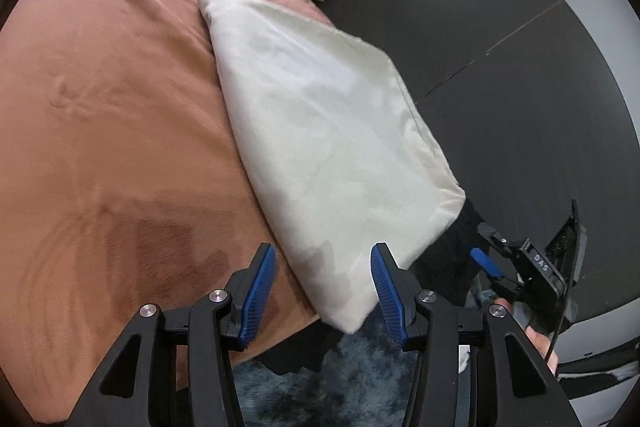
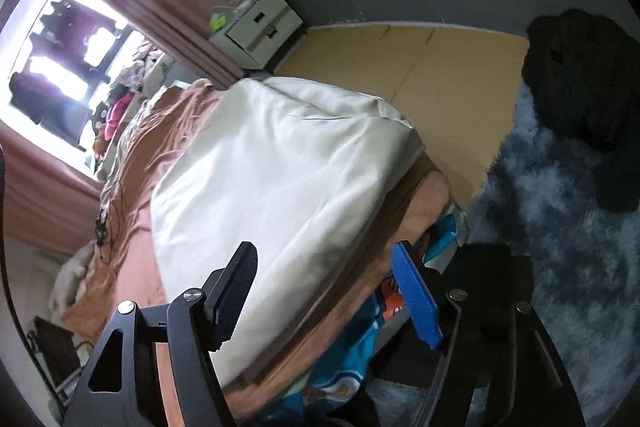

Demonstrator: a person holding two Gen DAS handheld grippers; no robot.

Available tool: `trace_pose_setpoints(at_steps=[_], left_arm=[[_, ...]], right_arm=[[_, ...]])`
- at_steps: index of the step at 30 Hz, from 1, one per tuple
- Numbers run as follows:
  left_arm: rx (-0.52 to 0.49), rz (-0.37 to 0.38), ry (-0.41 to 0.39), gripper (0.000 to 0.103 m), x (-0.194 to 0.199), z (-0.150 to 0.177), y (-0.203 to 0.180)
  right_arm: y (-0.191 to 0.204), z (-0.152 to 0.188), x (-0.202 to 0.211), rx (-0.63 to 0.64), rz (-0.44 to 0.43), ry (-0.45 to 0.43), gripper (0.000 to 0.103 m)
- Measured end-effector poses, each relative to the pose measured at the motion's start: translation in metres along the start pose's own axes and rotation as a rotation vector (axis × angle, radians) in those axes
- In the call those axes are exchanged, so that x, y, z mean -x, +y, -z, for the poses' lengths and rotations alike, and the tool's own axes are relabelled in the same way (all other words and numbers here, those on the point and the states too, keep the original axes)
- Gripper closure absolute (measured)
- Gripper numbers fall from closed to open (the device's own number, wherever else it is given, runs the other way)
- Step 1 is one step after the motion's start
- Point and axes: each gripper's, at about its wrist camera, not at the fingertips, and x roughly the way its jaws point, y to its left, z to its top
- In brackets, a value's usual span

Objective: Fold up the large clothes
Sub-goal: 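Open both grippers and pull them back from the folded jacket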

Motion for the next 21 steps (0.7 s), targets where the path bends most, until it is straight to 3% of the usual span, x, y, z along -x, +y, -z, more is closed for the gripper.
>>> trace_pose_setpoints(at_steps=[3,5,10,21], left_arm=[[-0.016,0.001,-0.05,0.038,0.034,0.009,0.003],[-0.026,-0.002,-0.081,0.022,0.048,0.011,-0.001],[-0.065,0.008,-0.174,0.003,0.091,0.025,-0.012],[-0.194,-0.015,-0.265,0.001,0.181,0.08,-0.021]], right_arm=[[0.014,0.01,0.022,0.036,-0.006,-0.025,0.003],[0.025,0.018,0.038,0.068,-0.003,-0.045,0.0],[0.043,0.041,0.077,0.116,0.0,-0.118,0.0],[0.078,0.115,0.151,0.188,-0.016,-0.181,0.0]])
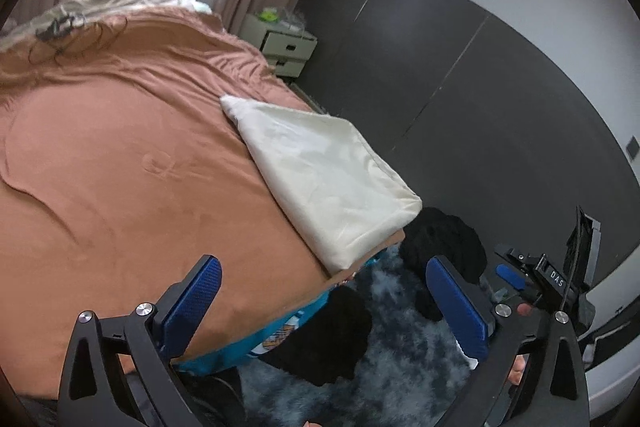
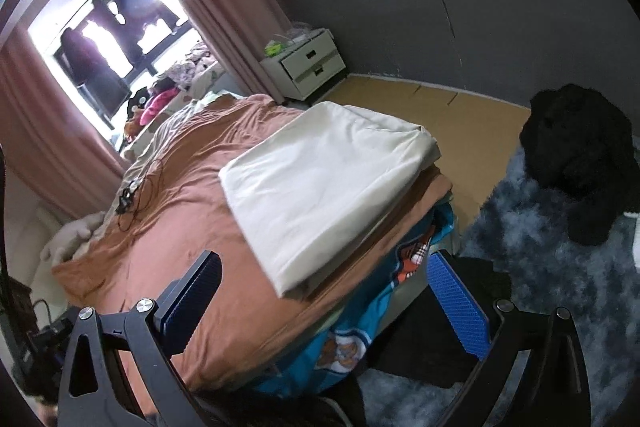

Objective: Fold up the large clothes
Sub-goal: 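Open both grippers and pull them back from the folded jacket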

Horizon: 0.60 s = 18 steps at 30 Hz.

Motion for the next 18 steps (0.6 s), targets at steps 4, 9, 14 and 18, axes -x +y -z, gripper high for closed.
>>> trace_pose_setpoints(at_steps=[4,9,14,18], left_arm=[[-0.031,-0.007,-0.048,0.001,0.038,0.009,0.002],[-0.068,-0.029,-0.116,0.0,0.082,0.028,0.006],[-0.082,-0.051,-0.182,0.0,0.119,0.05,0.008],[-0.109,-0.095,-0.226,0.0,0.143,0.071,0.008]], right_arm=[[0.017,0.017,0.027,0.029,-0.022,-0.021,0.0],[0.039,0.039,0.058,0.091,-0.053,-0.035,0.0],[0.058,0.063,0.083,0.159,-0.074,-0.046,0.0],[0.069,0.079,0.101,0.196,-0.092,-0.063,0.0]])
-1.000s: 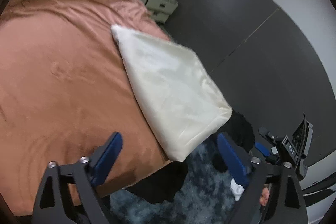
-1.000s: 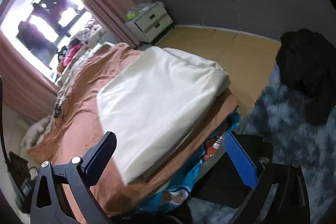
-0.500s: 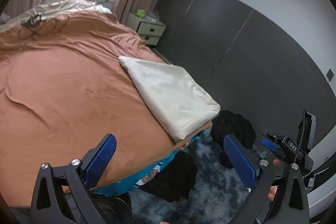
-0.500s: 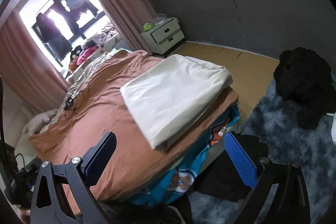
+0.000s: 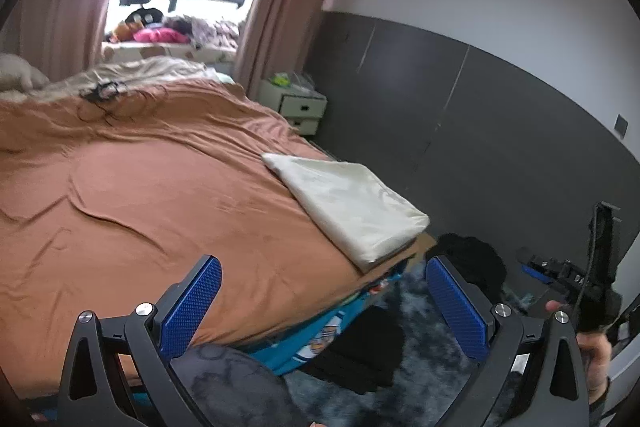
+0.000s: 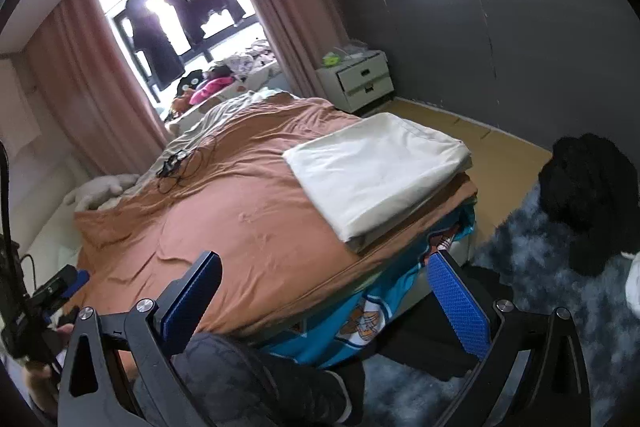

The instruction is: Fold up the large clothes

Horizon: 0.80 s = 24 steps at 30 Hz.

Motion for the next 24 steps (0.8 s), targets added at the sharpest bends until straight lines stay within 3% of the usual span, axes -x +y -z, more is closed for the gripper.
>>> trace_pose_setpoints(at_steps=[13,24], left_arm=[[-0.055,-0.127,-0.11,0.0,0.073,0.061,0.008],[-0.036,-0.251,-0.211,0.0,0.129,0.1,0.02]], right_arm=[[0.046,0.05,0.039,0.15,-0.023,-0.047,0.0],[0.073,0.087,0.049,0.249,-0.047,-0.044,0.0]])
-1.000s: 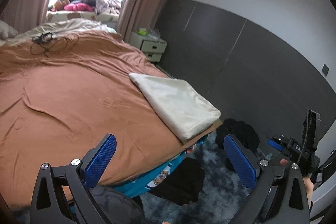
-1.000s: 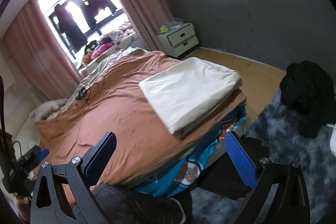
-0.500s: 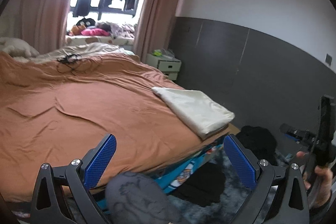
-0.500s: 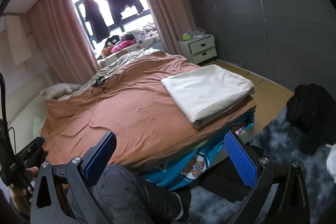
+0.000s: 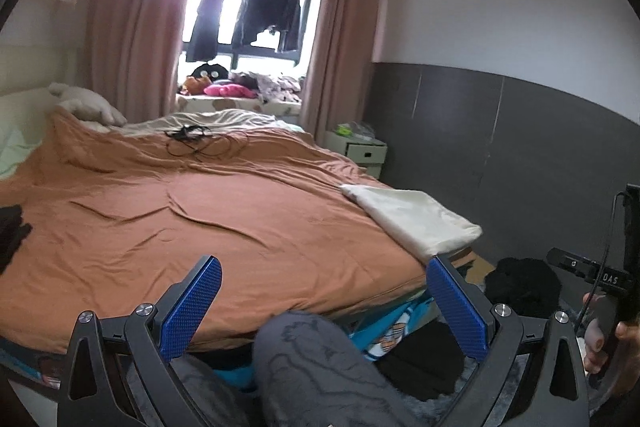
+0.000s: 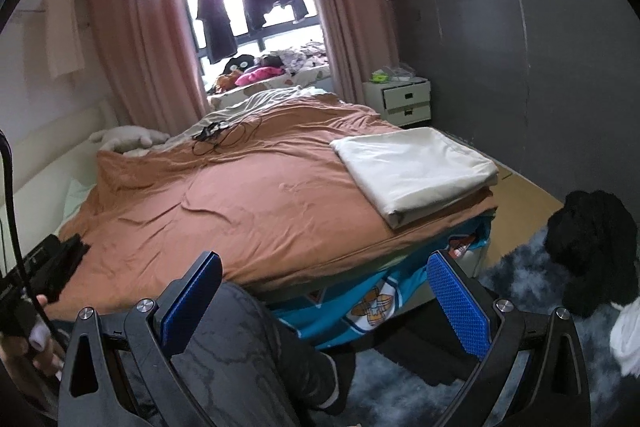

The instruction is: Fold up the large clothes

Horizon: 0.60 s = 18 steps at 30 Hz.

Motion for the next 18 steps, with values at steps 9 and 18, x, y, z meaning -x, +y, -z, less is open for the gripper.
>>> trace_pose_setpoints(at_steps=[9,18], left_arm=[[-0.039,-0.008,-0.016,0.0,0.021,0.031,0.011],[-0.015,-0.029,-0.013,0.0,0.02,0.045,0.033]], right_arm=[[0.022,0.03,-0.001,0.071,-0.035,-0.005,0.0],[0.026,0.04,-0.018,0.054,-0.067,0.015,0.0]])
